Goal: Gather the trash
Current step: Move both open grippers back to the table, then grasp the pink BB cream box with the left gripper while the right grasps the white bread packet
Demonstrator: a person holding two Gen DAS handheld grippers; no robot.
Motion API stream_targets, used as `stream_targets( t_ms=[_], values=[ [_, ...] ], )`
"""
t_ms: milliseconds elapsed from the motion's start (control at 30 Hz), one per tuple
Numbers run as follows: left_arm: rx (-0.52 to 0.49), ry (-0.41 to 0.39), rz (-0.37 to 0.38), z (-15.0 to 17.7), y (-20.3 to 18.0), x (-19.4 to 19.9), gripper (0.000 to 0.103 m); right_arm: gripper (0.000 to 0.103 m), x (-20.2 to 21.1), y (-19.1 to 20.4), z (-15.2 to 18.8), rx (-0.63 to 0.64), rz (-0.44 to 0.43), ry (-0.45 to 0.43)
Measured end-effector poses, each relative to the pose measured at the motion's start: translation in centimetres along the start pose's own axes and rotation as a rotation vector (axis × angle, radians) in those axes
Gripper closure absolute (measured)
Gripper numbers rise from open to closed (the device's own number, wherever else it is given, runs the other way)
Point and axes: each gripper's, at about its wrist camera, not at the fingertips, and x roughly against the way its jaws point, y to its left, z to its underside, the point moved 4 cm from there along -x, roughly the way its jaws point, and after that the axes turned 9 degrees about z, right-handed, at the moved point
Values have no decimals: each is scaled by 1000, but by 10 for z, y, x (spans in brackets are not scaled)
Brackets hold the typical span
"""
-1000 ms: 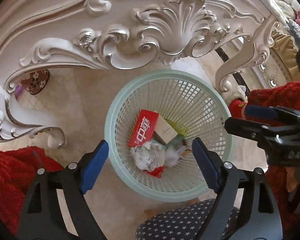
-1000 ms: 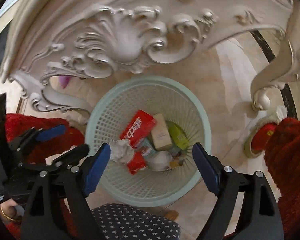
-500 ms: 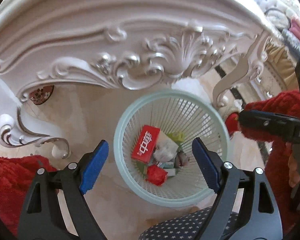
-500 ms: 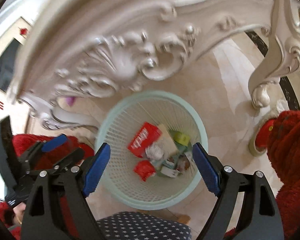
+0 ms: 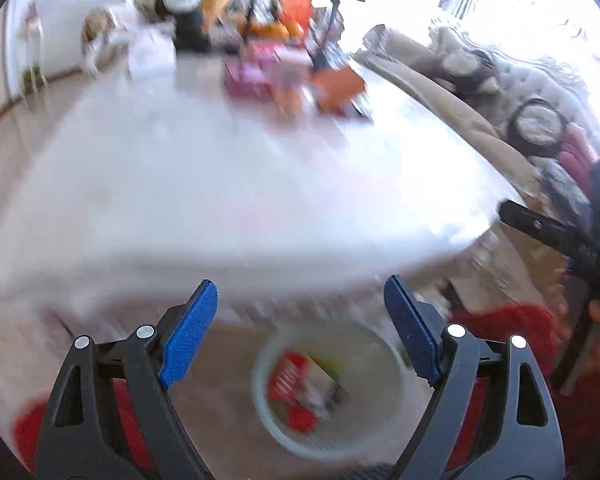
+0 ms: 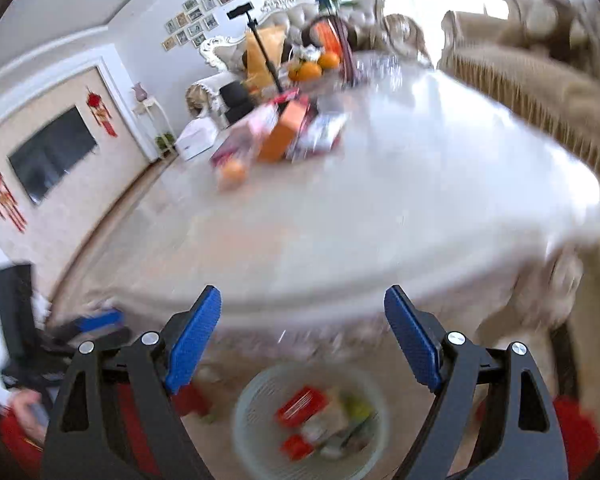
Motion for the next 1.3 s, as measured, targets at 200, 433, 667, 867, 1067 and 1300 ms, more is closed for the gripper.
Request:
stream_targets(
  t_ms=[200, 433, 667, 867, 1067, 1300],
  values=[
    [69, -38, -89, -82, 44, -27, 20, 23, -40, -2, -58, -23, 48, -31],
    [163, -33, -172, -163, 97, -81, 20, 23, -111, -13, -125, 29, 179, -28],
    [188, 22, -165, -203, 110, -138, 20, 23, -158, -25, -156, 1, 180, 33],
    [176, 44, -136, -216, 107, -170, 20, 23, -172, -29, -163, -15, 174, 41],
    [193, 52, -85, -228, 103, -185, 20, 23, -181, -29, -167, -12, 167, 45],
    [193, 93, -82, -241, 103, -209, 19, 23, -192, -29, -174, -25, 130, 73]
  ],
)
